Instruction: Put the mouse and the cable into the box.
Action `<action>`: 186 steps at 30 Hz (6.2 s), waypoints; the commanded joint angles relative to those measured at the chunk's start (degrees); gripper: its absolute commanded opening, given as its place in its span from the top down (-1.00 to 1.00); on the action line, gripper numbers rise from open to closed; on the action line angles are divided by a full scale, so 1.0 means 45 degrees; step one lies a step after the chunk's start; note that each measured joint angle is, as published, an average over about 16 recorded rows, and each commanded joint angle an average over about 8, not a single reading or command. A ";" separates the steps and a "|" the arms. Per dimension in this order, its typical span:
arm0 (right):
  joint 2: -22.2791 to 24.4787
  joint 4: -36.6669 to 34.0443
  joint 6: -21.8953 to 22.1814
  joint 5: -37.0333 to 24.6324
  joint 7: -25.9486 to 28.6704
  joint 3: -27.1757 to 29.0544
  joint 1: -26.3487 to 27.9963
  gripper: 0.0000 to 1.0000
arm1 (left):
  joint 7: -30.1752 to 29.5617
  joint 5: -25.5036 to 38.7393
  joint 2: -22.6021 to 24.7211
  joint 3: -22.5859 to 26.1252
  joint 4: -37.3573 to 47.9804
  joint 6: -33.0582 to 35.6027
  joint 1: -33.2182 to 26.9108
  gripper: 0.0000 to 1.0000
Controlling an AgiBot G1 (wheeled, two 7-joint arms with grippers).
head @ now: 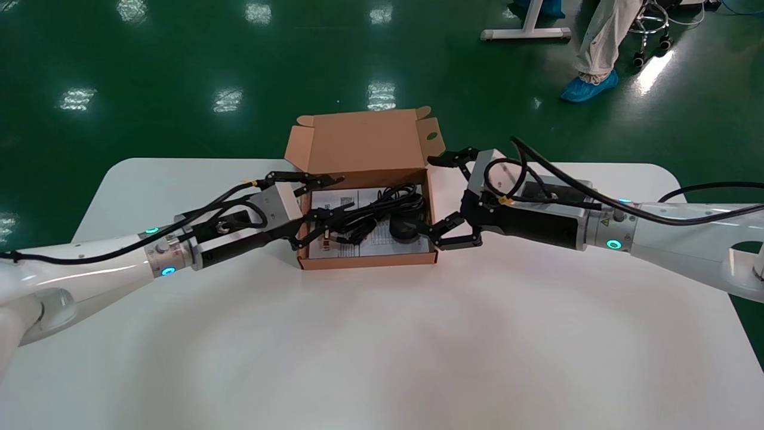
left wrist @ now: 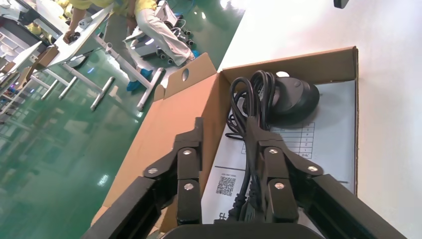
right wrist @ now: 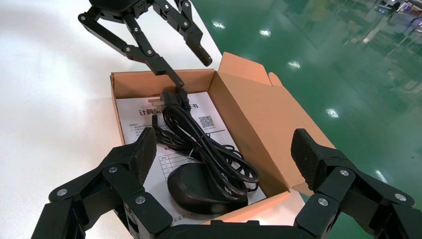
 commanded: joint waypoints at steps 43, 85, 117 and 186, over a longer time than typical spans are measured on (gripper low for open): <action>0.3919 0.7870 -0.1257 0.4001 0.6710 0.1665 -0.3313 -1.00 | -0.6030 -0.3338 -0.3190 -0.1020 -0.4558 0.2942 0.1527 -1.00; 0.7323 1.5518 -0.2332 0.5601 1.1741 0.1778 -0.6359 -1.00 | -1.2012 -0.5081 -0.6037 -0.0823 -0.9278 0.5932 0.2570 -1.00; 0.7256 1.5282 -0.2301 0.5559 1.1694 0.1779 -0.6297 -1.00 | -1.1864 -0.4982 -0.5923 -0.0827 -0.9083 0.5794 0.2515 -1.00; 0.7250 1.5263 -0.2298 0.5558 1.1685 0.1780 -0.6290 -1.00 | -1.1852 -0.4974 -0.5912 -0.0827 -0.9066 0.5782 0.2510 -1.00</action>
